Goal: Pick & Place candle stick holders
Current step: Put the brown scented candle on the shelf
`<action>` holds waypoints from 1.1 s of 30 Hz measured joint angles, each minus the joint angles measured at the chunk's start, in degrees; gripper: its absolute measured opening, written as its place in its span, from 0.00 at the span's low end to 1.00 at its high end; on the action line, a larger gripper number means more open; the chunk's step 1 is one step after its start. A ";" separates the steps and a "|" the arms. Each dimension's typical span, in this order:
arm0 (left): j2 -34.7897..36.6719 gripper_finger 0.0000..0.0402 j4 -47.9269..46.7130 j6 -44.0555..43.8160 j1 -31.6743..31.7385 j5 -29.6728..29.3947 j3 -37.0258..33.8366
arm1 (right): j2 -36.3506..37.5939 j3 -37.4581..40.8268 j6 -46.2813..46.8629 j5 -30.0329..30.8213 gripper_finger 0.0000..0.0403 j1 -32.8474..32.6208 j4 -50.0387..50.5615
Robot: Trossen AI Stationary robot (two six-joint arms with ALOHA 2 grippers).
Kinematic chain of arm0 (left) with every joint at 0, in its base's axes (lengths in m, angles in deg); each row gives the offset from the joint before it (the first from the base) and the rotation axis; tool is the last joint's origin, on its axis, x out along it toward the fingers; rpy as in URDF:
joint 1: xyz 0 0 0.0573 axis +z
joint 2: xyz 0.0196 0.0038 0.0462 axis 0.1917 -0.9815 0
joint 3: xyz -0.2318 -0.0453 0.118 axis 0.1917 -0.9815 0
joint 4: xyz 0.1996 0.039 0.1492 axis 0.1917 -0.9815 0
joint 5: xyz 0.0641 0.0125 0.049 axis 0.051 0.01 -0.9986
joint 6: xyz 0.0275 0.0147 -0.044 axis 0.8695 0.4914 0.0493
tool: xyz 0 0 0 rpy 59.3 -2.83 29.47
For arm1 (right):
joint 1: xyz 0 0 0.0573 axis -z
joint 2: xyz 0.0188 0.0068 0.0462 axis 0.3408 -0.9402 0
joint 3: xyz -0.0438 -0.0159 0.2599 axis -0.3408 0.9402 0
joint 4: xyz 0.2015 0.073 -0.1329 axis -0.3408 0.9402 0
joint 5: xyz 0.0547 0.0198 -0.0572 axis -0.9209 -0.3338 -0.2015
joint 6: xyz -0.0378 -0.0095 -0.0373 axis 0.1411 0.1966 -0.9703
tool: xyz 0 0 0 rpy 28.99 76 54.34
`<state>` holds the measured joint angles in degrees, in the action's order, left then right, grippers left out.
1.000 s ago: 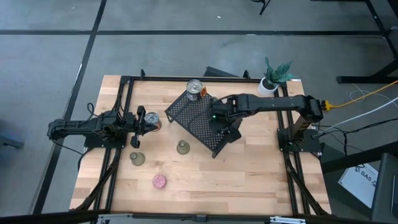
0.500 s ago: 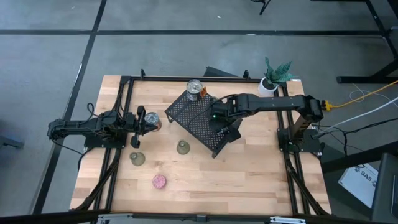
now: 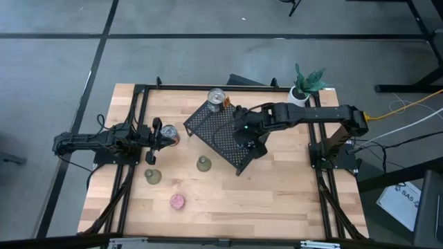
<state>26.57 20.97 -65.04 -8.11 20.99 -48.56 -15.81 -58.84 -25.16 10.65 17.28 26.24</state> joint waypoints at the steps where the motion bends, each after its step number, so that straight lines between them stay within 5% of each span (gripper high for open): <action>1: 0.00 0.00 0.00 0.00 0.00 0.00 0.00 | 0.18 0.00 -0.01 0.00 0.88 -0.33 -0.37; 10: 0.00 0.00 0.00 0.00 0.00 0.00 0.00 | -0.30 -0.02 0.01 -6.60 0.81 -3.64 -2.08; 21: 0.00 0.00 -0.02 0.00 0.00 0.00 0.00 | -1.03 -0.04 3.85 -8.16 0.56 -11.54 -6.22; 33: 0.00 0.00 0.00 0.00 0.00 0.00 0.00 | 0.62 0.25 13.32 -7.76 0.45 -12.93 -7.58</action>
<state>26.57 20.97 -65.04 -8.11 20.99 -48.56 -15.18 -58.59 -11.84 2.89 4.34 18.66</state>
